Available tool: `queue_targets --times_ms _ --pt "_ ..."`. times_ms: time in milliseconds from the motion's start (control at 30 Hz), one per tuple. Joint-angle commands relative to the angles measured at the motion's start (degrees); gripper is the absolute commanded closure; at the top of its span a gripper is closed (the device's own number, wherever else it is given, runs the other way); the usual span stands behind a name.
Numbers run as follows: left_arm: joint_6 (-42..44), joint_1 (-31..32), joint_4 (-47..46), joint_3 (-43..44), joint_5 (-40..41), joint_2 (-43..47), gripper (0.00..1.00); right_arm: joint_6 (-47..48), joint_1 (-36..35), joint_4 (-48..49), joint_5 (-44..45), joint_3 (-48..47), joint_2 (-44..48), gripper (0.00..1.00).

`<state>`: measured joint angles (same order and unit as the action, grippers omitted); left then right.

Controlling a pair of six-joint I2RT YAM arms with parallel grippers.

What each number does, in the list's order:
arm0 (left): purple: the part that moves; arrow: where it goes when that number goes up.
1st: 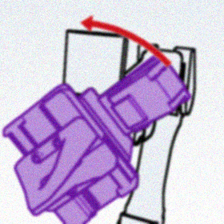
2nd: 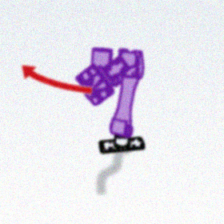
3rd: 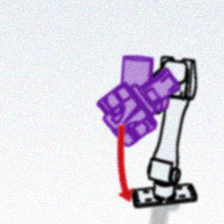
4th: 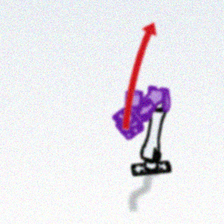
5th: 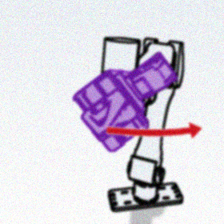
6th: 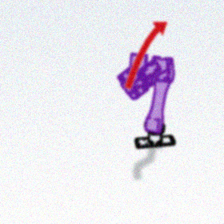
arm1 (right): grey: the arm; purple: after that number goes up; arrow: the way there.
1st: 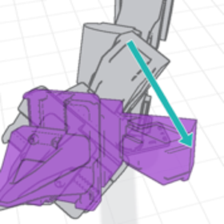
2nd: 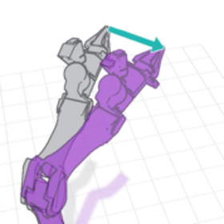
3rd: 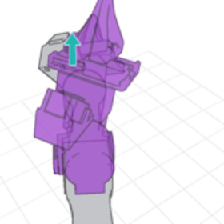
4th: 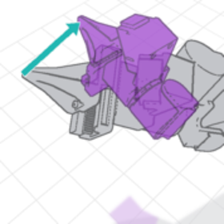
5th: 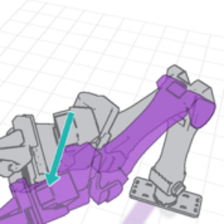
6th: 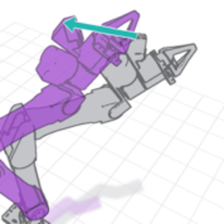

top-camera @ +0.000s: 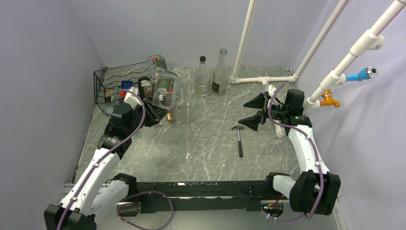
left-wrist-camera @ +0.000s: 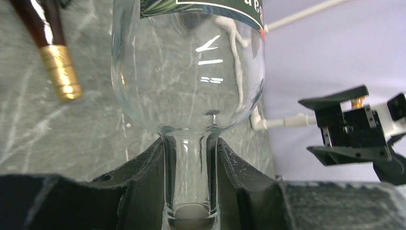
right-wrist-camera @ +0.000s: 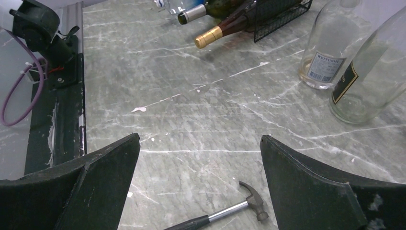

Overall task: Take the wine bottle off the wine rack
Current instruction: Pick up the wine bottle from the wine rack.

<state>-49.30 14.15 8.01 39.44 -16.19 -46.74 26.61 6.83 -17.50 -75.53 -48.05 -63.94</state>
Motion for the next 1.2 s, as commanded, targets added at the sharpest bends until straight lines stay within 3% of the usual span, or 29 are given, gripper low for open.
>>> queue_targets --times_ms 0,133,300,467,667,900,1167 --pt "-0.37 4.46 -16.16 5.95 -3.61 0.58 1.00 2.79 0.46 -0.30 -2.10 -0.14 1.09 0.00" --pt "-2.13 7.29 -15.64 5.27 -5.52 -0.87 1.00 6.70 0.38 -3.36 -2.03 -0.83 1.12 0.00" --pt "-4.01 9.73 -14.25 5.03 -9.81 -3.11 1.00 19.22 -1.04 -11.95 -2.52 -2.93 0.45 0.00" --pt "-4.53 12.00 -10.87 6.52 -14.19 -6.49 1.00 33.07 -9.51 -22.79 5.99 -6.69 -1.89 0.00" --pt "-5.15 14.70 -8.10 7.86 -18.05 -10.64 1.00 39.12 -19.21 -24.22 17.26 -10.33 -5.23 0.00" --pt "-6.00 17.53 -4.34 10.07 -22.16 -16.65 1.00 46.63 -26.35 -24.41 23.27 -13.19 -8.75 0.00" --pt "-6.67 19.76 -1.62 12.86 -24.70 -21.70 1.00 46.76 -32.66 -18.74 27.34 -10.86 -11.60 0.00"
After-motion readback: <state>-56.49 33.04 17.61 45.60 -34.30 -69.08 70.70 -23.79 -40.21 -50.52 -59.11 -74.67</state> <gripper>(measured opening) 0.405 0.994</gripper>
